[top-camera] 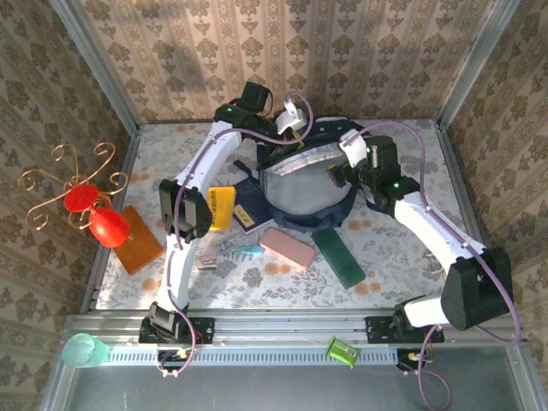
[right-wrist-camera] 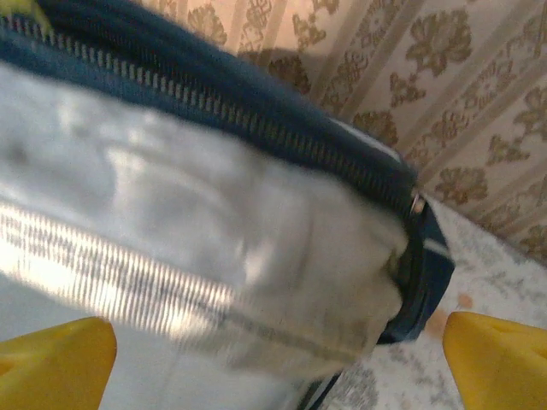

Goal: Pack books, pencil case, and school supplies into a backpack

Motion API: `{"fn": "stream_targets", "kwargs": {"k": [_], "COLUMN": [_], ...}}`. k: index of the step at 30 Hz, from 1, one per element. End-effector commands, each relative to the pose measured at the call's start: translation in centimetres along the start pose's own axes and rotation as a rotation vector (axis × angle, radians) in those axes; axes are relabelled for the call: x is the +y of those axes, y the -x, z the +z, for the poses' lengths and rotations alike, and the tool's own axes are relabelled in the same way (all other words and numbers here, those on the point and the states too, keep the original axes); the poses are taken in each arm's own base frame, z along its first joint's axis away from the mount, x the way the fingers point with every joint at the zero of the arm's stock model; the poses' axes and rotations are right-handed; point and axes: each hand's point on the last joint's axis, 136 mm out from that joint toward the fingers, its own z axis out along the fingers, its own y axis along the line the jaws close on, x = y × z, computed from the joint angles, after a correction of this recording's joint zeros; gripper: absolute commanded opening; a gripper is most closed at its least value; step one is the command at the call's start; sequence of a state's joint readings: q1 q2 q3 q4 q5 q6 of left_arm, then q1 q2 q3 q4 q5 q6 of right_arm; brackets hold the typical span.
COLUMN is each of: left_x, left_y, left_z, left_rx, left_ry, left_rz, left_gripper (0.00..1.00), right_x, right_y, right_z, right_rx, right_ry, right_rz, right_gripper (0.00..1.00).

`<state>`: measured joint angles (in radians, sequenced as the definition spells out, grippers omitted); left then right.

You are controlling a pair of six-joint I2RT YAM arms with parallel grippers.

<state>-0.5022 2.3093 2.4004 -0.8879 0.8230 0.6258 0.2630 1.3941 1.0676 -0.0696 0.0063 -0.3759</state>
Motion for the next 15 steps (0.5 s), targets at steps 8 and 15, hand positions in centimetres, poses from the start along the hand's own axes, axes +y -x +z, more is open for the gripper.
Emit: {"fn": "stream_targets", "kwargs": {"k": [8,15], "left_x": [3.1,6.6], "left_y": [2.5,-0.5], "left_z": [-0.8,-5.5], "left_rx": [-0.044,0.011], "left_ry": [0.148,0.515], "left_rz": [0.025,-0.242], "left_gripper": [0.23,0.58], "right_x": [-0.8,-0.1], "right_y": [4.2,3.1], "right_z": [4.0,7.7], "right_rx": [-0.053,0.038], "right_ry": [0.011,0.027], "right_rz": [0.077,0.378], "right_gripper": [0.82,0.77]}}
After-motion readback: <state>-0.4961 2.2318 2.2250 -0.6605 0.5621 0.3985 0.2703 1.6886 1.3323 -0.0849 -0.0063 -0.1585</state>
